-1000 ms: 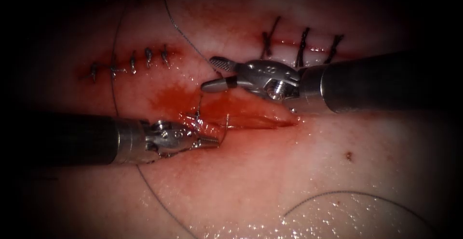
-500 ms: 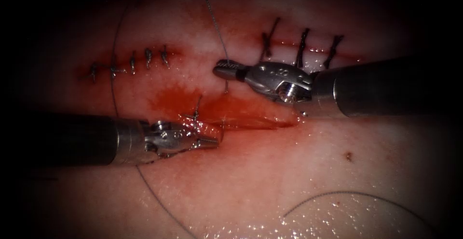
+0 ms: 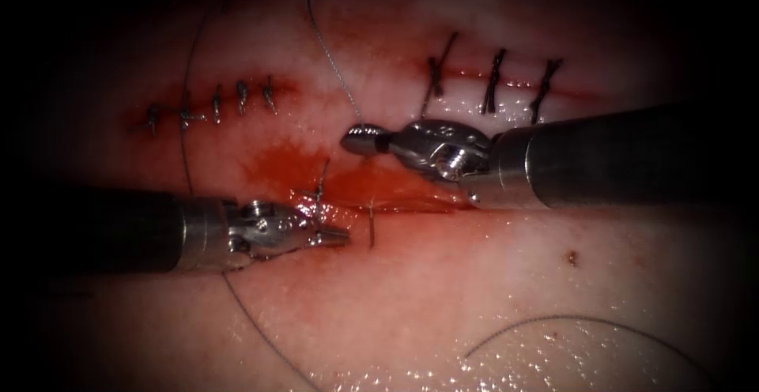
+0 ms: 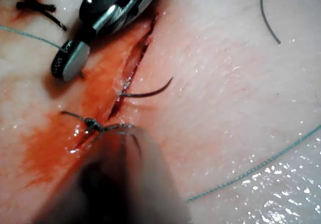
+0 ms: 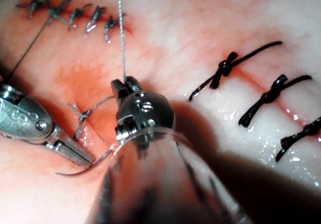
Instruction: Wound Closure
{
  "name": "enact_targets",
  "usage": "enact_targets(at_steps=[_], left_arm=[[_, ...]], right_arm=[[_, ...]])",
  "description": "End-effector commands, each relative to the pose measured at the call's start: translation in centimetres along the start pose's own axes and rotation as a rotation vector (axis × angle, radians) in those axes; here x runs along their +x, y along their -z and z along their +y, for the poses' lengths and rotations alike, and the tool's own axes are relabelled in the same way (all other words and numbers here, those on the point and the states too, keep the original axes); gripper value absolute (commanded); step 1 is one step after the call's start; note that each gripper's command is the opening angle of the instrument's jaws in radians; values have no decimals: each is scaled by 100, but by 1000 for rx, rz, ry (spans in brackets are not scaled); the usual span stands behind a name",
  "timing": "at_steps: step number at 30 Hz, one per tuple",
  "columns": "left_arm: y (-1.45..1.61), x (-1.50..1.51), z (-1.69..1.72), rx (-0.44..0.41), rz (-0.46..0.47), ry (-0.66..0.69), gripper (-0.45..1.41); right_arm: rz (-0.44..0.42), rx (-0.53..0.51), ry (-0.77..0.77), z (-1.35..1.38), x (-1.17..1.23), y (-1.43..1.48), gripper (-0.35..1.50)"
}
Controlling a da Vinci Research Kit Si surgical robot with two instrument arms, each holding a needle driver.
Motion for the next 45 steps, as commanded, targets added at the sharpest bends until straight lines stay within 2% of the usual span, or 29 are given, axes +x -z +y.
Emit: enact_targets(at_steps=[1, 5, 7, 8, 9, 11, 17, 21, 25, 28, 29, 35, 40, 45], left_arm=[[-8, 0, 7, 6, 26, -10, -15], [-6, 1, 11, 19, 79, -36, -20], [-2, 5, 14, 45, 147, -116, -3], [-1, 6, 14, 52, 171, -151, 0], [1, 9, 14, 58, 206, -187, 0], [5, 13, 13, 67, 293, -239, 0], [13, 30, 10, 96, 427, -374, 24], [11, 37, 8, 89, 464, -388, 44], [7, 43, 5, 80, 518, -393, 51], [7, 47, 3, 78, 565, -396, 52], [8, 49, 0, 74, 591, -400, 52], [4, 55, -5, 36, 628, -421, 46], [-3, 62, -6, 21, 639, -437, 44], [-8, 69, -11, 5, 651, -453, 39]], right_arm=[[-16, 17, -32, -5, -7, -6, -35], [-17, 38, -39, -5, -7, -7, -35], [25, 82, -23, 0, -2, -7, 32], [52, 82, -21, 4, 2, -6, 78], [75, 82, -21, 7, 5, -5, 99], [119, 80, 1, 17, 13, 1, 126], [177, 51, 70, 49, 30, 32, 138], [219, 30, 92, 67, 37, 51, 146], [243, 35, 119, 78, 41, 65, 146], [238, 40, 170, 82, 40, 70, 145], [227, 63, 229, 83, 39, 71, 141], [219, 82, 360, 85, 38, 68, 140], [219, 78, 407, 89, 41, 68, 148], [221, 69, 419, 92, 42, 71, 148]])
